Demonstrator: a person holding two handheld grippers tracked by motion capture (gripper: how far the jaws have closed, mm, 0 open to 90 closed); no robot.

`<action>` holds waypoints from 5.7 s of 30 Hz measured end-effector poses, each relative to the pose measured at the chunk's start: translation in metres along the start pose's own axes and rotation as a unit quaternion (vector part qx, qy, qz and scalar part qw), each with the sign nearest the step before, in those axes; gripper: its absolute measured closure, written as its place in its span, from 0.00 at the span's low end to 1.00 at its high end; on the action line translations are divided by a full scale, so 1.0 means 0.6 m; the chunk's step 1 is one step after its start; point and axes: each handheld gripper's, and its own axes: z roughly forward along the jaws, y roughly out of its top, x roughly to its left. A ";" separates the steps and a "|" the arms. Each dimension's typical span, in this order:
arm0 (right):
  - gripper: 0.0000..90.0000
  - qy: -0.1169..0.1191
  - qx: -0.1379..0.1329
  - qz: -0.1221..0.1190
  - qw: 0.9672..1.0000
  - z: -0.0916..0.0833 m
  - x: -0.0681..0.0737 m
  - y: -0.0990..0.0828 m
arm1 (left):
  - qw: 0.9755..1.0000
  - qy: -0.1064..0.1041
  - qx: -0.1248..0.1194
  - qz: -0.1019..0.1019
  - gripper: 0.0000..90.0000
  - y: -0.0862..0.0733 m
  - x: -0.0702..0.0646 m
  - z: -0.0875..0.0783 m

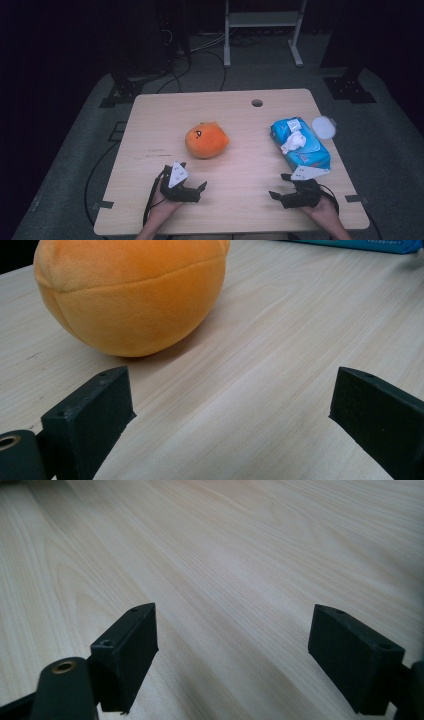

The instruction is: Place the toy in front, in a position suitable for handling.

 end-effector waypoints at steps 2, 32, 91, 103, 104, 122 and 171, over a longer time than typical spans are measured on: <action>0.21 0.001 0.001 0.000 1.000 0.000 0.000 0.000 | 1.000 0.000 0.001 -0.001 0.03 0.000 0.002 0.001; 0.20 -0.010 -0.013 0.015 1.000 -0.006 -0.006 0.001 | 0.994 0.001 -0.093 -0.057 0.04 0.125 0.094 0.008; 0.20 0.005 -0.013 -0.018 1.000 -0.007 0.012 0.006 | 0.998 -0.023 0.030 -0.058 0.07 0.123 0.130 0.146; 0.20 0.006 -0.016 -0.022 1.000 -0.008 0.014 0.007 | 0.996 -0.023 0.042 -0.071 0.27 0.135 0.137 0.141; 0.20 0.007 -0.016 -0.021 1.000 -0.009 0.014 0.007 | 0.996 -0.023 0.042 -0.071 0.28 0.135 0.137 0.141; 0.20 0.003 -0.024 -0.020 1.000 -0.012 0.011 0.006 | 0.996 -0.040 0.002 -0.078 0.41 0.161 0.134 0.104; 0.21 -0.063 -0.058 0.006 0.996 -0.049 -0.027 0.008 | 0.979 -0.197 -0.048 0.030 0.10 0.087 -0.038 0.045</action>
